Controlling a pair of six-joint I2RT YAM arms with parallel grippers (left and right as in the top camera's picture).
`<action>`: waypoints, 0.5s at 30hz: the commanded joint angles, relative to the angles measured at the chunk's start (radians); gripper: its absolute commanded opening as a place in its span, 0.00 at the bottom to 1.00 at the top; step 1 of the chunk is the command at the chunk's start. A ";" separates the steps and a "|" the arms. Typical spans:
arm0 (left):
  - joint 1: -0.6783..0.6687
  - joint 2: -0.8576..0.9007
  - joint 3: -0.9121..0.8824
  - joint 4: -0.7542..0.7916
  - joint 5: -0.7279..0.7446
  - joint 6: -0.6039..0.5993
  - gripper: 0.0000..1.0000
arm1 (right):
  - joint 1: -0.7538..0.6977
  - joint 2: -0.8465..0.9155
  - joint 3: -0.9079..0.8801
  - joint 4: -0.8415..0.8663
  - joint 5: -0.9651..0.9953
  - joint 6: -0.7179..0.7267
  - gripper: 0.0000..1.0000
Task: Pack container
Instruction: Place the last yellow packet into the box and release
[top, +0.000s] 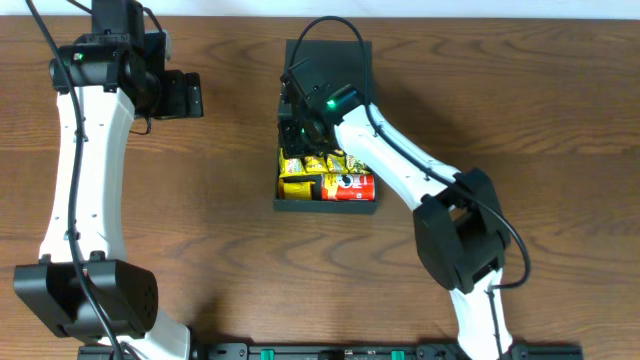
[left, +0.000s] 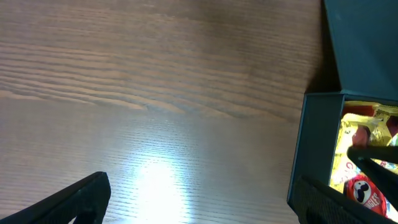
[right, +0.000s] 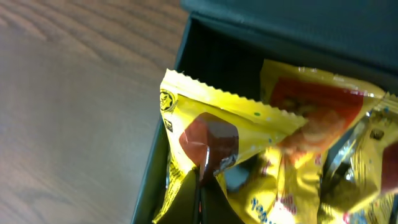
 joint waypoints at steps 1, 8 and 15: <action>0.002 -0.001 0.005 0.002 0.003 -0.004 0.95 | 0.011 0.034 0.011 0.009 0.041 0.027 0.02; 0.002 -0.001 0.005 0.002 0.003 -0.004 0.95 | 0.011 0.041 0.011 0.013 0.097 0.027 0.02; 0.002 -0.001 0.005 0.001 0.003 -0.004 0.95 | 0.008 0.017 0.097 -0.042 0.101 -0.066 0.60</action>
